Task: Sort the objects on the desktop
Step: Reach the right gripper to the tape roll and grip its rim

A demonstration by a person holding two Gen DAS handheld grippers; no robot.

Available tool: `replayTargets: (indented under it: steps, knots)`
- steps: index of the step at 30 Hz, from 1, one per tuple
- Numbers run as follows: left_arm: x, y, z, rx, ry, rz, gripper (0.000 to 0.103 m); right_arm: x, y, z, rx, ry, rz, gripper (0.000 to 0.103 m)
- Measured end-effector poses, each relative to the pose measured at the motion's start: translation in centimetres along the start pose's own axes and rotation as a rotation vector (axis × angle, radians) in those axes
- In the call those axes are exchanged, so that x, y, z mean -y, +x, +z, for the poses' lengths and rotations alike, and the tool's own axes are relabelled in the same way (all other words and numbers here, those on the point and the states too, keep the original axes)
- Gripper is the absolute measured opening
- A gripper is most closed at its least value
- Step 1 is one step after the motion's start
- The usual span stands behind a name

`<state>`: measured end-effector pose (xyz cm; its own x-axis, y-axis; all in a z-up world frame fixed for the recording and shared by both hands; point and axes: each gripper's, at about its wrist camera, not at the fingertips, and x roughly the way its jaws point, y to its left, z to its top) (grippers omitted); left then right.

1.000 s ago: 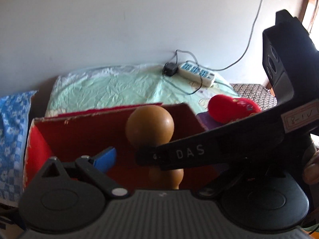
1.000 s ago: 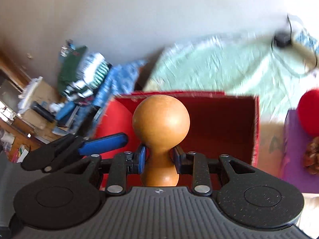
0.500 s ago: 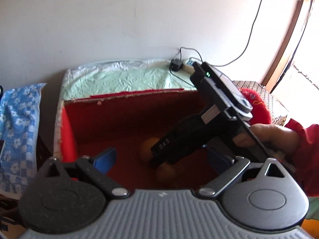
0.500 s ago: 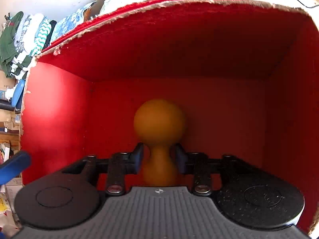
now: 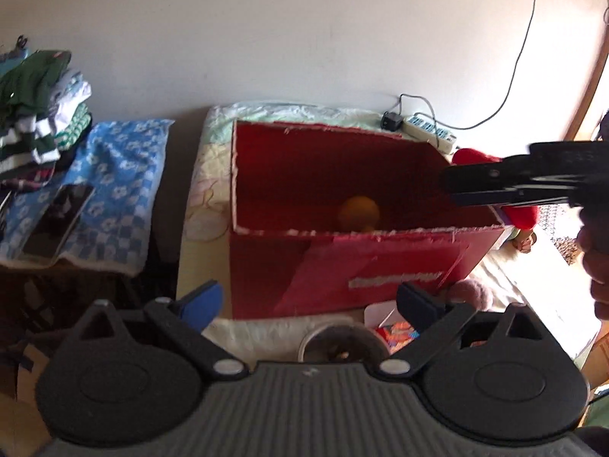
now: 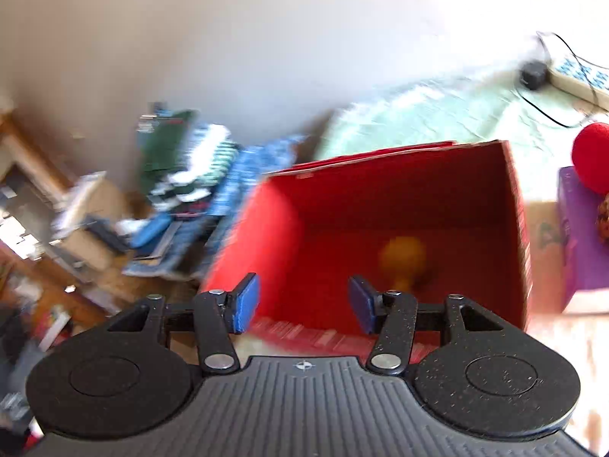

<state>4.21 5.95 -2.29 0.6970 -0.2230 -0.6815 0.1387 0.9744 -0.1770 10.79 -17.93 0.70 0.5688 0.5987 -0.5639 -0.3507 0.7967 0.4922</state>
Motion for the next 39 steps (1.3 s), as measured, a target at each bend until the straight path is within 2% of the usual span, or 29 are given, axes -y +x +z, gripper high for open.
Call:
replayTargets:
  steps: [2, 4, 7, 11, 12, 13, 15, 20, 21, 24, 25, 36, 39]
  knots:
    - [0.2, 1.2, -1.3, -0.036, -0.017, 0.027, 0.098, -0.8, -0.1, -1.4, -0.002, -0.057, 0.040, 0.053]
    - [0.9, 1.3, -2.4, -0.056, -0.030, 0.041, 0.098, -1.4, 0.8, -3.1, -0.062, -0.104, 0.053, 0.048]
    - [1.7, 1.7, -3.1, -0.070, -0.046, 0.054, 0.098, -1.6, 2.5, -4.8, -0.147, -0.108, 0.003, 0.040]
    - [1.9, 2.8, -3.8, -0.107, -0.084, 0.065, 0.096, -1.7, 3.1, -5.9, -0.193, -0.085, -0.019, 0.034]
    - [1.9, 3.0, -3.9, -0.119, -0.095, 0.070, 0.093, -1.8, 3.2, -5.8, -0.196, -0.096, -0.025, 0.034]
    - [1.7, 3.2, -4.0, -0.130, -0.105, 0.071, 0.080, -1.9, 3.4, -5.7, -0.197, -0.106, -0.033, 0.034]
    - [1.4, 3.7, -4.2, -0.154, -0.125, 0.067, 0.063, -2.1, 4.1, -5.6, -0.196, -0.123, -0.053, 0.034]
    - [0.9, 4.3, -4.4, -0.185, -0.140, 0.085, 0.064, -2.6, 6.7, -5.8, -0.205, -0.115, -0.085, 0.033]
    - [0.9, 4.3, -4.3, -0.187, -0.135, 0.091, 0.066, -2.7, 7.1, -5.8, -0.206, -0.116, -0.092, 0.033]
    - [0.9, 4.3, -4.2, -0.188, -0.113, 0.109, 0.083, -3.0, 7.5, -5.8, -0.210, -0.120, -0.106, 0.033]
    - [0.9, 4.3, -4.2, -0.185, -0.104, 0.117, 0.086, -3.0, 7.7, -5.8, -0.211, -0.116, -0.108, 0.033]
    - [0.5, 5.6, -4.4, -0.249, -0.069, 0.212, 0.088, -3.1, 8.9, -6.3, -0.256, -0.093, -0.156, 0.033]
    - [0.6, 5.8, -4.3, -0.251, -0.064, 0.234, 0.087, -3.3, 9.1, -6.3, -0.266, -0.095, -0.163, 0.027]
